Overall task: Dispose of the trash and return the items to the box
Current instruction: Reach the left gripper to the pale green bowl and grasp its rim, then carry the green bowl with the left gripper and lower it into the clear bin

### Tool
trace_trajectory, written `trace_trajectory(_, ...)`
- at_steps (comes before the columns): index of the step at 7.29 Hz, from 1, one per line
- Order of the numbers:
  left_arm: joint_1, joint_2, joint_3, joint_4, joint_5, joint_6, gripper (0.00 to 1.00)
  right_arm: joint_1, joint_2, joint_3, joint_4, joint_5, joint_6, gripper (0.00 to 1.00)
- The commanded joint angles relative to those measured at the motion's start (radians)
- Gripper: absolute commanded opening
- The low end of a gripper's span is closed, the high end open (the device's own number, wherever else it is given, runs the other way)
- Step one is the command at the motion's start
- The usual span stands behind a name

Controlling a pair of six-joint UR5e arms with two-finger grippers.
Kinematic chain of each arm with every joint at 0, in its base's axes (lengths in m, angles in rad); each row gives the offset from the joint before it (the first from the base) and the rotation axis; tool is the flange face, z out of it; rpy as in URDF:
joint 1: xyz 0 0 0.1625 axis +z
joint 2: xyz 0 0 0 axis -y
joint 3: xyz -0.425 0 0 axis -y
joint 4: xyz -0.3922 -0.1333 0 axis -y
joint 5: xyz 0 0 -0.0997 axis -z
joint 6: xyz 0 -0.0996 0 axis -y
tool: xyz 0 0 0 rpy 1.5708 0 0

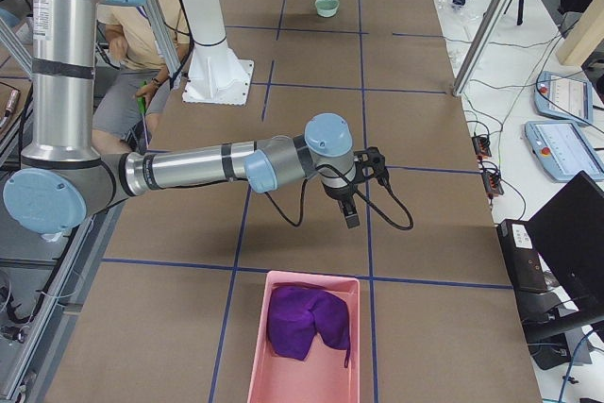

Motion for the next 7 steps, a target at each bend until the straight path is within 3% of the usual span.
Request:
trace_trajectory(1, -0.163, 0.001, -0.021, 0.061, -0.204, 0.22, 0.0, 0.0, -0.003, -0.004, 0.012, 0.0, 0.0, 1.0)
trace_trajectory(3, -0.399, -0.007, -0.04, 0.251, -0.345, 0.565, 0.0, 0.0, -0.009, -0.004, 0.013, 0.002, -0.001, 1.0)
trace_trajectory(6, -0.74, -0.024, -0.034, 0.584, -0.347, 1.126, 0.0, 0.0, -0.009, -0.004, 0.013, 0.0, -0.001, 1.0)
trace_trajectory(7, -0.825, -0.025, 0.011, 0.601, -0.336, 1.291, 0.0, 0.0, -0.009, -0.004, 0.013, 0.0, -0.001, 1.0)
